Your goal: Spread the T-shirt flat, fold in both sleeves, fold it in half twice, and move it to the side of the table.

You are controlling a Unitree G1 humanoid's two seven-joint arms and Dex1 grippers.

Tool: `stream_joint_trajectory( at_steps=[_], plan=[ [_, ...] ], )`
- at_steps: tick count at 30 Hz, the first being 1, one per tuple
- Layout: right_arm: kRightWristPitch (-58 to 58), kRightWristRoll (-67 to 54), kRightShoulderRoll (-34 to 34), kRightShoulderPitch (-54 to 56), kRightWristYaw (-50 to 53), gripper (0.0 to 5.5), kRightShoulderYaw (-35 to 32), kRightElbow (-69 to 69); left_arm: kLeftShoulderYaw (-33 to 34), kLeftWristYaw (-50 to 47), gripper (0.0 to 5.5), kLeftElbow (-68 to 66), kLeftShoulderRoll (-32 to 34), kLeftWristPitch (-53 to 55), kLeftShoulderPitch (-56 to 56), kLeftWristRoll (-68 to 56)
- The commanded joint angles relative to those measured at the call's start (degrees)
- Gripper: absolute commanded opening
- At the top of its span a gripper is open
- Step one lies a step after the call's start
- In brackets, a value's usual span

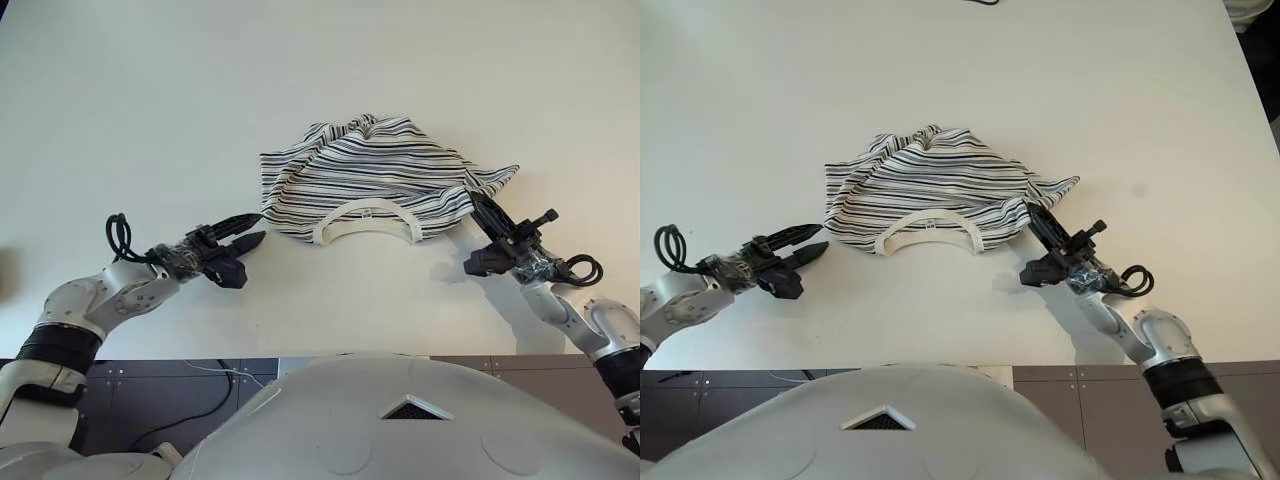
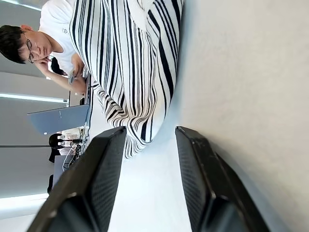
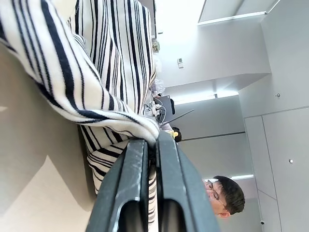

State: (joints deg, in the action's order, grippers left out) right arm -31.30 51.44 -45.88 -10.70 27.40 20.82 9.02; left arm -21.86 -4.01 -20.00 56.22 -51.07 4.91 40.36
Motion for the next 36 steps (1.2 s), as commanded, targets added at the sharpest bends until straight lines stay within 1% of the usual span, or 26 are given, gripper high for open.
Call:
stream_joint_trajectory(
  at_steps=[1,5,9,12,13,17,24,28,36],
  plan=[
    [-0.03,0.36,-0.36,-0.94,-3.68,0.1,0.5,1.13,-3.13,4.93,1.89,-5.37,-2.36,4.72,-1.85,5.14],
    [0.19,0.23,0.62,-0.18,-4.53,0.1,0.39,1.4,-4.48,4.13,1.89,-7.66,-2.49,3.73,-4.7,6.72],
    [0.7,0.25,0.99,0.37,-4.51,0.1,-0.1,1.99,-6.02,2.47,1.89,-6.73,-3.18,0.49,-4.37,6.93],
    [1.07,0.28,1.23,0.49,-4.53,0.1,-0.33,2.12,-6.67,1.43,1.89,-7.96,-3.57,0.31,-4.25,7.48],
    [1.15,0.3,1.37,0.53,-4.59,0.1,-0.32,2.06,-6.65,2.07,2.07,-8.48,-3.73,0.57,-4.22,6.78],
    [0.84,0.38,1.74,1.51,-4.99,0.1,0.13,2.57,-6.11,0.55,2.46,-7.79,-4.34,2.04,-4.17,7.21],
    [0.18,0.44,2.05,3.18,-4.98,0.1,0.67,4.29,-8.18,-1.45,2.49,-7.43,-5.18,1.07,-5.13,10.18],
    [-0.18,0.73,2.1,3.92,-4.73,0.1,0.73,5.13,-9.5,-1.08,1.85,-10.12,-5.09,0.5,-6.41,10.91],
    [-1.23,0.4,1.47,3.29,-4.72,0.1,0.41,4.6,-10.42,-1.69,1.21,-12.18,-6.16,0.75,-6.38,11.17]
  ],
)
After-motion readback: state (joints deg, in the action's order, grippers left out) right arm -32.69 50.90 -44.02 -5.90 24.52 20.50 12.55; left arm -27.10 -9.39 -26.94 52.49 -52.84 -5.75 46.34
